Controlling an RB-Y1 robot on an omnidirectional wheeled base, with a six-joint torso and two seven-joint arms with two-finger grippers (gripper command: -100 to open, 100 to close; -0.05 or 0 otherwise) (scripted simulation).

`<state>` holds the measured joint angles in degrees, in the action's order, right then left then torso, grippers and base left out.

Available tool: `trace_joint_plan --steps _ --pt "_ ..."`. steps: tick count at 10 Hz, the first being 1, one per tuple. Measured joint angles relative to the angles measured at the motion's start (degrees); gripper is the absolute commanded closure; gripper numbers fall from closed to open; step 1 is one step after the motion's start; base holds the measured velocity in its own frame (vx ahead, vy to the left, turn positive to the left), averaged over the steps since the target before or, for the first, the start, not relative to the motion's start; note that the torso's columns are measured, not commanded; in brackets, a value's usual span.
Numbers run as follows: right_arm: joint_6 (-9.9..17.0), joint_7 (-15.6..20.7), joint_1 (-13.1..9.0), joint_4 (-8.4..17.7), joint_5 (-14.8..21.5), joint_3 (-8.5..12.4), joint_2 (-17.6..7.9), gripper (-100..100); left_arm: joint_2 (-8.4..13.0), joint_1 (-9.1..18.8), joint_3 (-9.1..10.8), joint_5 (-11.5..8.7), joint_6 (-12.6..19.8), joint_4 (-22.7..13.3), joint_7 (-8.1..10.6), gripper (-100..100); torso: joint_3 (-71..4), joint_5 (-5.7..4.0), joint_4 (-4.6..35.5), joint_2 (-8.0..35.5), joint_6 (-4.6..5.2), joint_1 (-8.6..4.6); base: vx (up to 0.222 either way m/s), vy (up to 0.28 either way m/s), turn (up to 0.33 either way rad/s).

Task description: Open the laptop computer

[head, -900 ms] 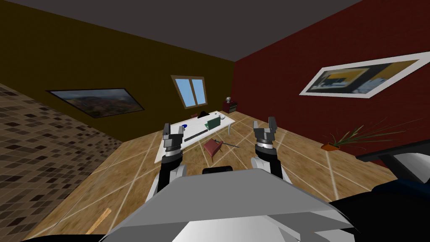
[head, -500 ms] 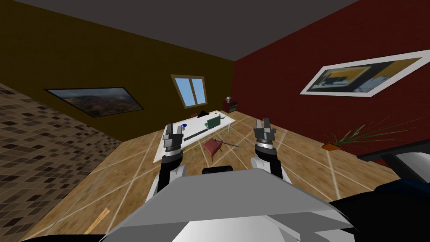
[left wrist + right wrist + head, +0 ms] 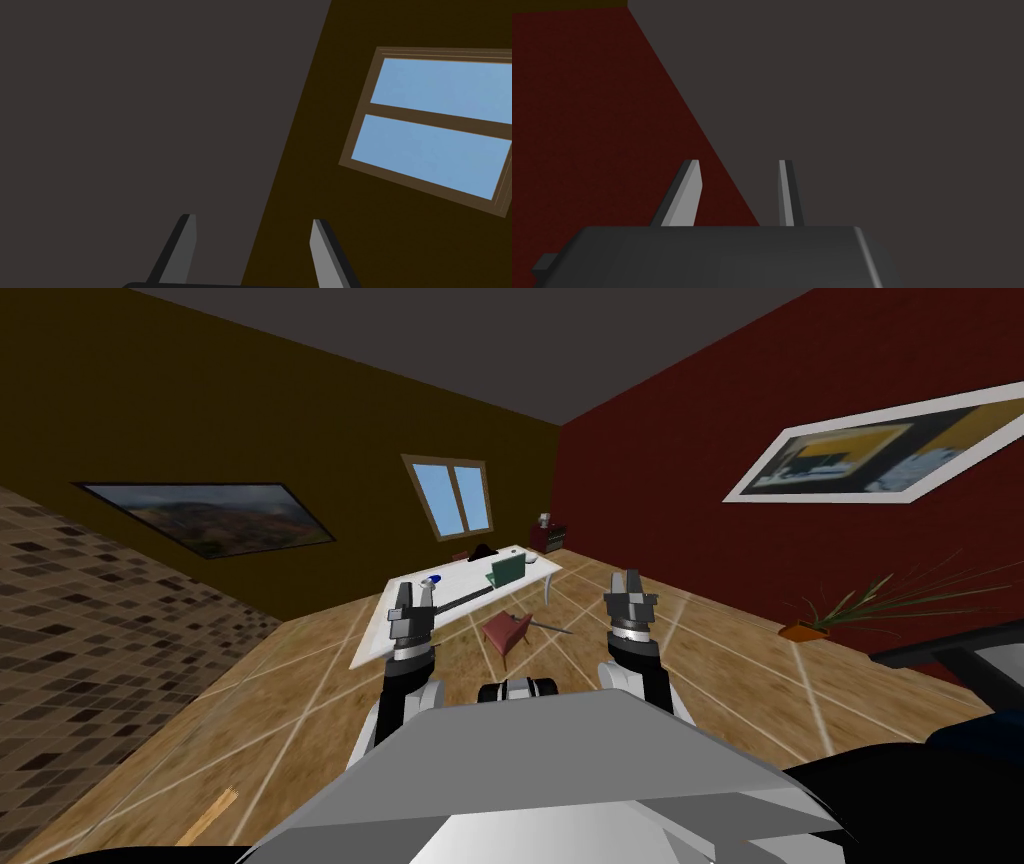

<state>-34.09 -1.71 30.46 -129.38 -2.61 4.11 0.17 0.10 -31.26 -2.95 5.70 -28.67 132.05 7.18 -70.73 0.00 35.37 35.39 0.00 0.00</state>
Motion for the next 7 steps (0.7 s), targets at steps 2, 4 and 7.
trace_joint_plan --steps 2,4,7 --pt "0.01 0.0 0.0 0.02 0.0 -0.01 0.01 0 1.0 0.21 0.3 0.07 0.19 -0.36 0.05 -100 -12.41 -0.01 6.12 6.16 0.01 -0.05 -0.006 -0.037 -0.08" --pt "0.01 0.0 0.0 0.03 0.0 -0.01 0.01 0 3.57 0.78 1.3 0.38 0.7 -1.74 0.2 -100 -13.76 -0.04 6.85 6.87 0.0 -0.13 -0.018 -0.084 -0.133" --pt "0.01 0.0 0.0 0.03 0.0 -0.02 0.02 0 6.97 1.61 3.36 1.38 1.89 -4.86 0.42 -100 -13.82 -0.02 6.92 6.93 0.0 -0.08 -0.024 -0.134 -0.177"
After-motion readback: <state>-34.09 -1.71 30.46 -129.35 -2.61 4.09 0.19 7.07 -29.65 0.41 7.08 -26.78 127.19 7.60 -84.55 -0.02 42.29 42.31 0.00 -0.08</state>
